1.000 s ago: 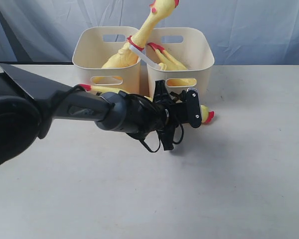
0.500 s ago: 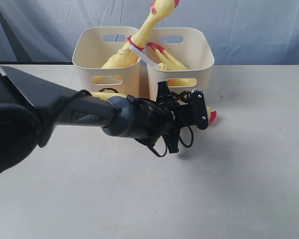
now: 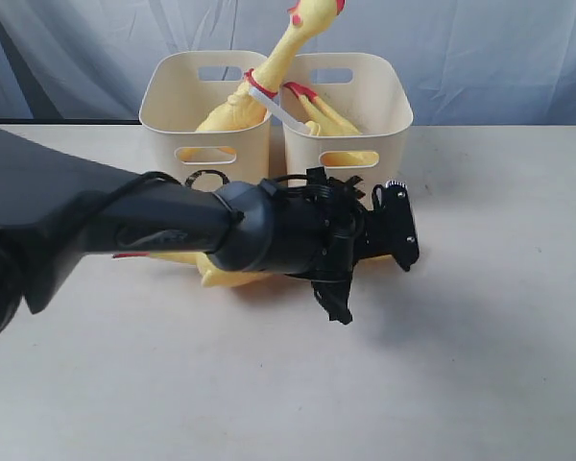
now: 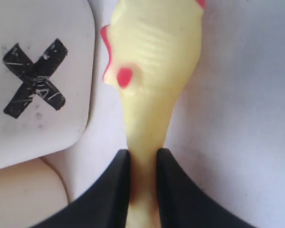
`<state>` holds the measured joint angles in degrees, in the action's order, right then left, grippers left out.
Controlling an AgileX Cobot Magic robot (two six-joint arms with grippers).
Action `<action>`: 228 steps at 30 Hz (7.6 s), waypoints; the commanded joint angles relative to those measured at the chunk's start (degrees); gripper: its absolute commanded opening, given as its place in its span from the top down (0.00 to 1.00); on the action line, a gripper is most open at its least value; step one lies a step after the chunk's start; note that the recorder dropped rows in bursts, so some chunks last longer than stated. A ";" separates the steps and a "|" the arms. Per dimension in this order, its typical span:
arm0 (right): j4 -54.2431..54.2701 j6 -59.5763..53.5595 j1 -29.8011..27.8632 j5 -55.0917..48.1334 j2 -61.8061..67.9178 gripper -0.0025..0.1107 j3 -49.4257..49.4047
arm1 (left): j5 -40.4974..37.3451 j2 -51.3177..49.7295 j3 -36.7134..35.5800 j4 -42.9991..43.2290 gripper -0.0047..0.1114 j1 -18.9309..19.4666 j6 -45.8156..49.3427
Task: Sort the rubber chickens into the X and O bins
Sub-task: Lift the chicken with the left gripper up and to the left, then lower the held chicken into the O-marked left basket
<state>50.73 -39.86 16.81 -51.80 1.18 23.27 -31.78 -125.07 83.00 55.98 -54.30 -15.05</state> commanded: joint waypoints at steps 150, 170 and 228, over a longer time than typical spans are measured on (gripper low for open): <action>0.31 -0.07 -0.15 0.04 -0.40 0.98 -0.26 | 100.32 -15.76 22.78 -28.96 0.96 46.74 -14.13; 0.31 -0.07 -0.15 -0.19 -0.40 0.98 -0.26 | 97.22 -15.76 22.78 -27.72 0.83 46.74 -13.32; 0.31 -0.07 -0.15 0.04 -0.40 0.98 -0.26 | 94.83 2.01 22.63 43.97 0.47 58.26 -51.92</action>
<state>50.73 -39.86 16.81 -51.80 1.18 23.27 61.78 -124.56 105.45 100.75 3.87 -65.48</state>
